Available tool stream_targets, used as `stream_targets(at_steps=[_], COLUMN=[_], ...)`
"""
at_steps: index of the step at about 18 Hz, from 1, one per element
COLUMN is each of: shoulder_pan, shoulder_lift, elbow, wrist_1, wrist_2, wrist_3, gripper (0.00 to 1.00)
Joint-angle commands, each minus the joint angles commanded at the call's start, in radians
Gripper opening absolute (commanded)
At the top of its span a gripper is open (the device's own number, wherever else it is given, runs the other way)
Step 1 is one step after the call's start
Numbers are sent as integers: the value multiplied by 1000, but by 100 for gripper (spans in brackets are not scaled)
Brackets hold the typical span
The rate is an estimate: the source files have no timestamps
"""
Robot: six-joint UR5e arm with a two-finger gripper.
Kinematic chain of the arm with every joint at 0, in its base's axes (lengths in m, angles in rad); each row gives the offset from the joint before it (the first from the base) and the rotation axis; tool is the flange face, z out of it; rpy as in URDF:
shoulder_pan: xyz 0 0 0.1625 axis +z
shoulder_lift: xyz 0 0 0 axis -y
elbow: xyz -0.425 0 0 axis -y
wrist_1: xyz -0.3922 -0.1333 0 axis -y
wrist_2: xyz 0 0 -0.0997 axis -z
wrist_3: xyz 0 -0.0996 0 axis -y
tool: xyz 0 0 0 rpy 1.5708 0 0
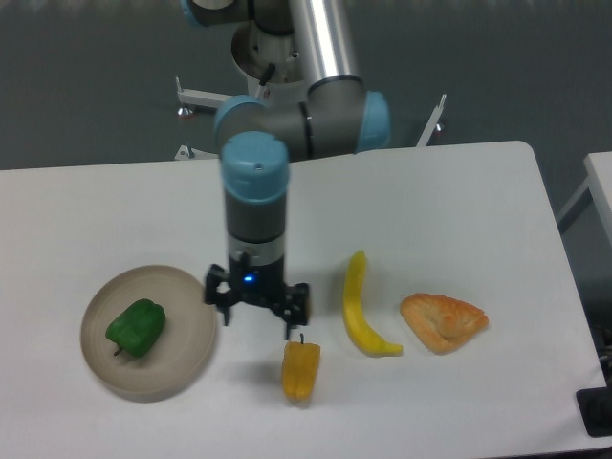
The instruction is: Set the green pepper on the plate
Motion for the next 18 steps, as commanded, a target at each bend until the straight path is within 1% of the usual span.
stream_targets(at_steps=[2, 5, 9, 10, 14, 18], shoulder_pan=[26, 87, 133, 146, 172, 181], shoulder_lift=[-9, -20, -35, -37, -49, -46], elbow=[14, 43, 49, 49, 48, 41], wrist_1=[0, 0, 0, -2, 0, -2], wrist_2=[3, 23, 84, 86, 87, 87], wrist_3=[80, 193, 411, 446, 559, 565], gripper=[100, 100, 100, 100, 100, 100])
